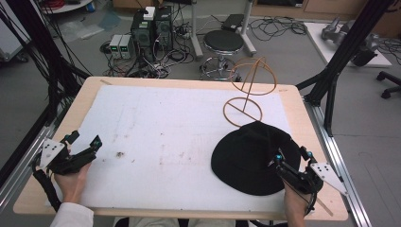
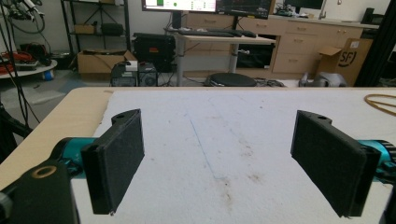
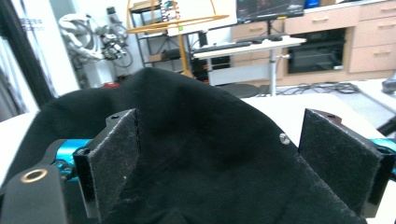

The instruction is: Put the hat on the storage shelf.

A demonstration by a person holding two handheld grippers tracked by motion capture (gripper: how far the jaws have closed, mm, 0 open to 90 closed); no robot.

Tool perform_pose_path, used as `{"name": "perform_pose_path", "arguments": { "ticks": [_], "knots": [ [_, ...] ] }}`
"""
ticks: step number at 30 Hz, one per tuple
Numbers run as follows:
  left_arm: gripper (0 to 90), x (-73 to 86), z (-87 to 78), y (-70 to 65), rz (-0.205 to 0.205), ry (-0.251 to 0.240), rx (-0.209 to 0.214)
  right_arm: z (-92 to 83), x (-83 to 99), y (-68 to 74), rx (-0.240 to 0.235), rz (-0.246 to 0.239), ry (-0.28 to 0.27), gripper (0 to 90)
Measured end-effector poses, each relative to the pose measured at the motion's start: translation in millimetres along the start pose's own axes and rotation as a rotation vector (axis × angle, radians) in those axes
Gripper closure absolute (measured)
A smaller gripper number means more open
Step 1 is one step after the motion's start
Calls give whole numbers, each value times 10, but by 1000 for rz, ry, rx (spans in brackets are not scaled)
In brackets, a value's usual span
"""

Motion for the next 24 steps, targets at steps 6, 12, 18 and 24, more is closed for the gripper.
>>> {"name": "perform_pose_path", "arguments": {
  "ticks": [6,12,18,24],
  "knots": [
    [175,3,9,-8,1,4,6,34,-98,162,-83,-28,26,121],
    [175,15,21,-16,2,12,10,71,-94,239,-111,-53,52,122],
    [175,13,22,-22,3,11,13,81,-92,262,-119,-66,60,122],
    [175,15,30,-26,5,12,17,104,-92,290,-131,-79,77,123]
  ]
}}
Point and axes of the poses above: each handheld gripper's, and its own axes: z roughly forward along the jaws, x roughly out of its underside, y roughly to its left, the point moved 5 cm from there along z, roughly forward along the jaws, and after that the axes turned 10 degrees about -y, right-handed, at the moved point
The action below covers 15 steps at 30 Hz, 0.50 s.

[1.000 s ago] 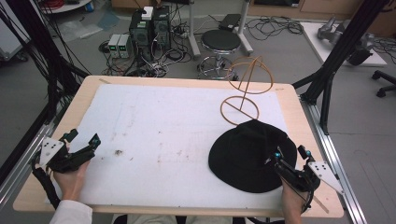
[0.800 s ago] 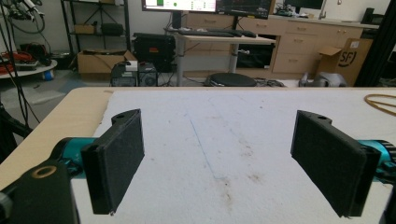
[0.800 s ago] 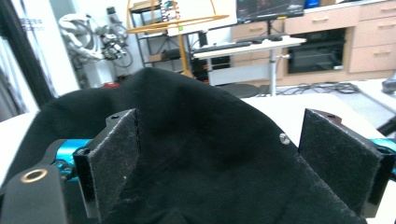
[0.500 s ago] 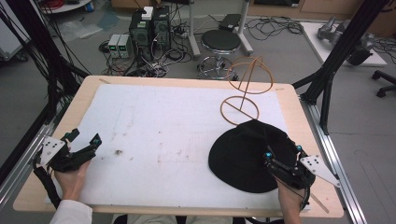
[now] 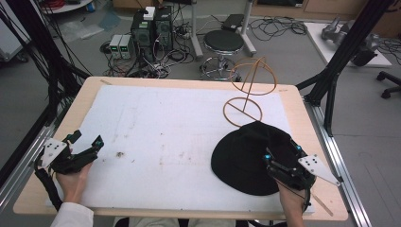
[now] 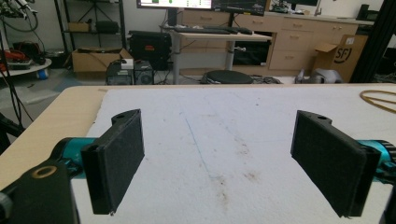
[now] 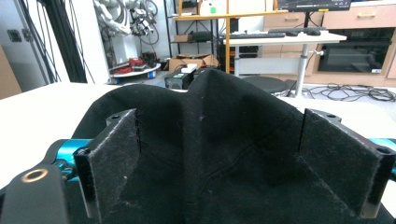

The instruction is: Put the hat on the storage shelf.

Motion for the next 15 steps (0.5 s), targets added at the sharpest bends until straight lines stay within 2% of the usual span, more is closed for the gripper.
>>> {"name": "perform_pose_path", "arguments": {
  "ticks": [7,8,11,15],
  "knots": [
    [176,-5,-2,-13,5,-4,5,107,37,84,-37,-30,54,122],
    [176,-5,-3,-14,5,-4,5,107,37,84,-37,-30,54,122],
    [177,-7,-7,-10,4,-5,4,142,68,132,-79,-30,77,122],
    [177,-3,-10,-7,3,-2,5,161,86,148,-90,-35,89,122]
  ]
}}
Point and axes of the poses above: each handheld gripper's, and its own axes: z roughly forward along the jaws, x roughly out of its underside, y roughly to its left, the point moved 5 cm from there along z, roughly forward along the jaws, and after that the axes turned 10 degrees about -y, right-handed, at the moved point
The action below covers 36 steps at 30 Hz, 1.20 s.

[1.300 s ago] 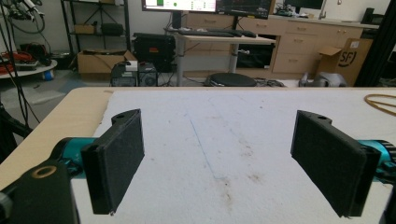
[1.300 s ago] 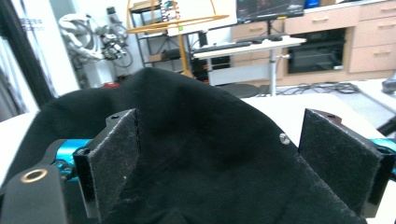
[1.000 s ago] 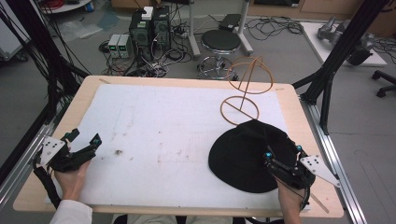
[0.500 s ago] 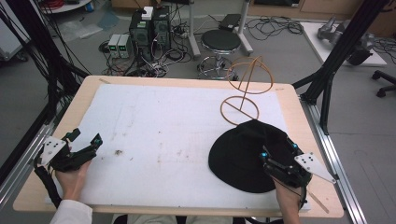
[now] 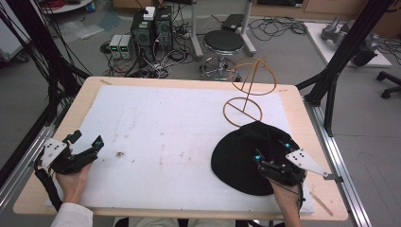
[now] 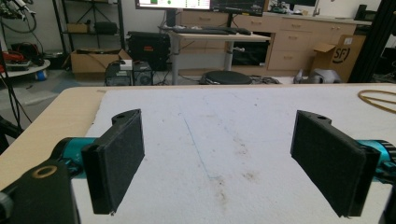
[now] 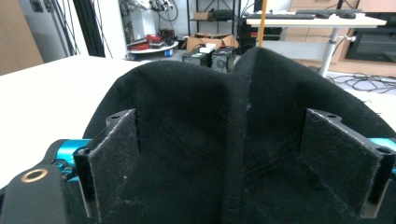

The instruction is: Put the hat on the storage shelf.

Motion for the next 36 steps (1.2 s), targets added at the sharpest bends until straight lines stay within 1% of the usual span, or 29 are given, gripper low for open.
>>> {"name": "perform_pose_path", "arguments": {
  "ticks": [3,7,9,10,12,13,15,16,19,20,23,24,25,27,28,29,30,31,32,33,34,35,36],
  "knots": [
    [177,-1,-3,-2,1,0,1,23,21,13,-5,-5,16,122],
    [177,0,-7,5,2,1,-1,55,57,35,-5,-33,38,122],
    [177,1,-6,6,2,1,-1,58,65,41,-4,-33,45,122],
    [176,3,-5,7,3,2,-3,69,83,43,-2,-37,58,122],
    [176,4,-4,7,3,2,-4,84,110,33,16,-45,82,122],
    [176,4,-4,7,3,2,-4,95,137,26,36,-48,105,122],
    [176,4,-4,5,3,2,-5,108,174,19,45,-47,131,125],
    [176,6,-4,6,3,4,-5,111,187,19,53,-45,141,148],
    [176,10,0,7,-1,8,-4,119,204,14,64,-42,155,170],
    [176,11,1,6,0,9,-3,119,208,6,69,-35,156,229],
    [176,12,3,-4,3,11,1,113,207,0,80,-28,157,253],
    [176,16,7,-6,5,14,2,111,205,-14,91,-27,153,287],
    [176,16,7,-6,5,14,2,110,203,-24,99,-30,148,300],
    [176,18,8,-7,8,16,4,108,204,-27,101,-21,149,316],
    [176,18,8,-8,9,16,5,106,215,-39,104,-16,157,361],
    [176,18,8,-9,9,15,5,106,215,-39,104,-16,157,361],
    [176,18,8,-9,9,15,6,107,224,-46,110,-21,164,441],
    [176,18,8,-9,9,15,6,107,224,-46,110,-21,164,441],
    [176,18,9,-9,10,15,7,103,228,-43,113,-28,174,525],
    [176,18,9,-9,10,16,6,106,228,-38,104,-26,178,573],
    [176,20,11,-9,10,16,7,105,232,-31,99,-41,189,613],
    [176,21,13,-11,10,16,7,99,232,-21,110,-63,197,680],
    [176,21,13,-11,10,16,7,97,230,-19,113,-71,200,727]
  ]
}}
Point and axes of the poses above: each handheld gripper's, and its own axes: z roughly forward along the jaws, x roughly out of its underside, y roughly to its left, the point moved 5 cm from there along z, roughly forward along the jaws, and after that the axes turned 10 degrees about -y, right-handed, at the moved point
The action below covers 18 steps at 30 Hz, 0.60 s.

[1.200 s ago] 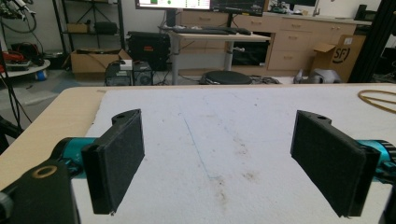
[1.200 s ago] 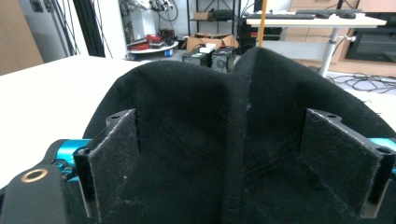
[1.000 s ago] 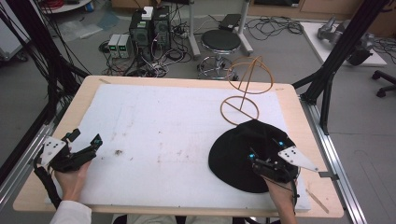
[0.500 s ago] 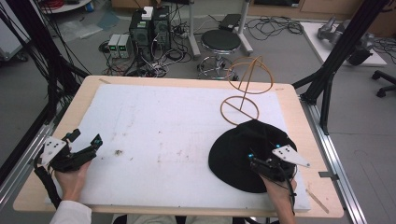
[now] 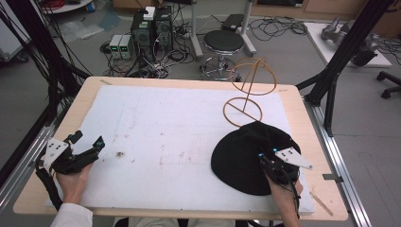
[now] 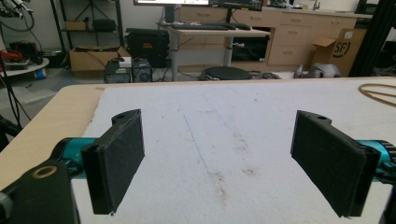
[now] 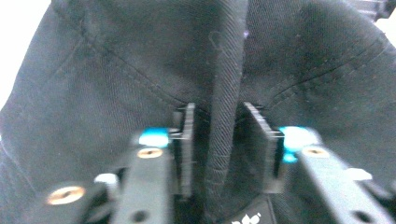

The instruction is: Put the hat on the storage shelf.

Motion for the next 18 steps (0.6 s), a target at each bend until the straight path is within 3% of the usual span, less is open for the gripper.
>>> {"name": "perform_pose_path", "arguments": {
  "ticks": [4,18],
  "knots": [
    [176,5,6,-10,9,3,1,-17,-8,-10,-2,0,7,834],
    [183,11,7,-1,7,8,0,-47,-17,4,8,-15,-18,846]
  ]
}}
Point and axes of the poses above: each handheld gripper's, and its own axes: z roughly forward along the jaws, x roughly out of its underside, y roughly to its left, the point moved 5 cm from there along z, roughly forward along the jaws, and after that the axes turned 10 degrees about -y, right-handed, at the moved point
